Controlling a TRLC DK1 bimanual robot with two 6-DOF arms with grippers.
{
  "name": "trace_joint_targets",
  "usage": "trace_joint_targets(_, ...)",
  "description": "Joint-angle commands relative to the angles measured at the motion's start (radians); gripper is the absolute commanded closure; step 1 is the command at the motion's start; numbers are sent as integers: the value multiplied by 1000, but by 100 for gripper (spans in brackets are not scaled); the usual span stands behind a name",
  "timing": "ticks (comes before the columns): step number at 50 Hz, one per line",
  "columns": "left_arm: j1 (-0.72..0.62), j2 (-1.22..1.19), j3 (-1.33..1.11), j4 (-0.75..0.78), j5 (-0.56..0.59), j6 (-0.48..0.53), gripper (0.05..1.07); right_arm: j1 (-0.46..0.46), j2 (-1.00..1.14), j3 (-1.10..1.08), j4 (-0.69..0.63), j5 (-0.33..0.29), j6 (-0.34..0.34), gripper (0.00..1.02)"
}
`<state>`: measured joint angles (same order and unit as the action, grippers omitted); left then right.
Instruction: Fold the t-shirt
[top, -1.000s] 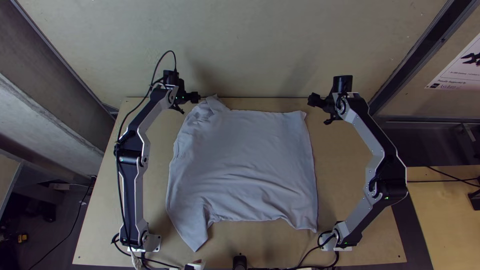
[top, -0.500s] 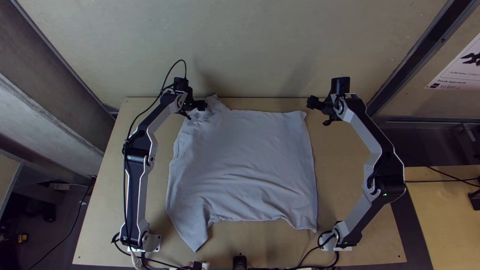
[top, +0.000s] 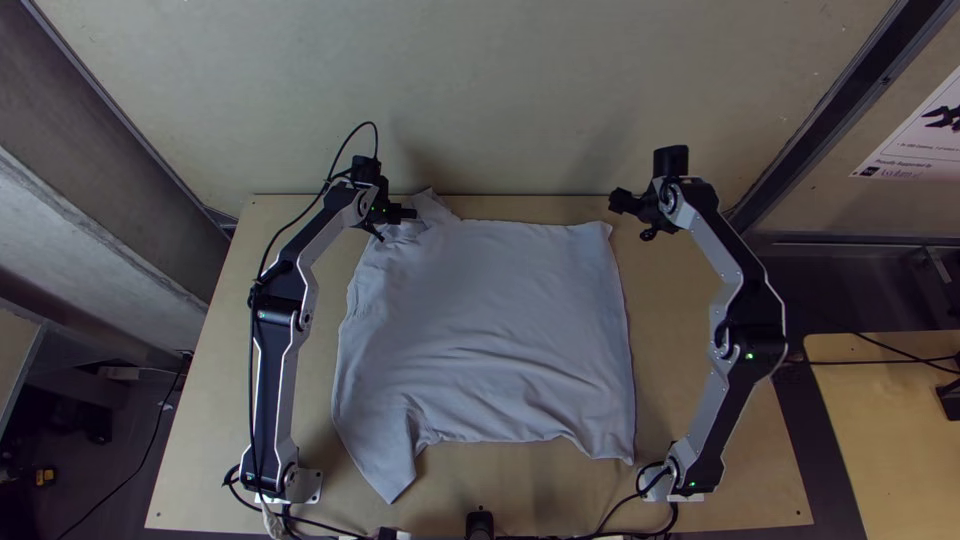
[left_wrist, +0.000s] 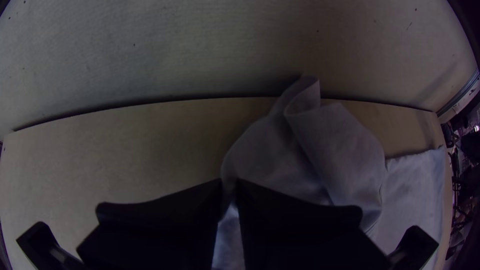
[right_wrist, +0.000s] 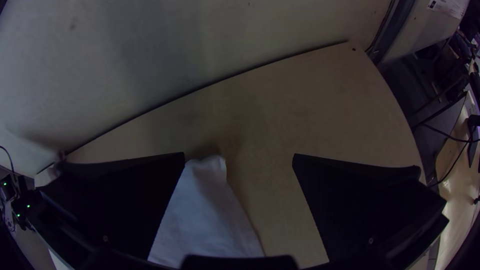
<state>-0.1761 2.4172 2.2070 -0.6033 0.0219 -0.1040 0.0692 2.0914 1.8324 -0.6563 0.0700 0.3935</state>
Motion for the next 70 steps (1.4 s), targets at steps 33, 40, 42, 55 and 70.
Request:
trace_joint_targets(33,7,-95,5,-44,7,1,105,66,355,390,-259,-21,108,28)
trace_joint_targets(40,13,-96,3,-50,7,1,105,69,387,424,-269,-21,107,56)
trace_joint_targets(42,18,-96,3,-52,7,3,105,72,395,429,-269,-21,104,56)
trace_joint_targets(55,33,-96,-6,-70,7,4,105,78,404,444,-282,-18,59,100)
trace_joint_targets(70,58,-118,5,-27,6,-17,105,67,368,473,-215,13,56,100)
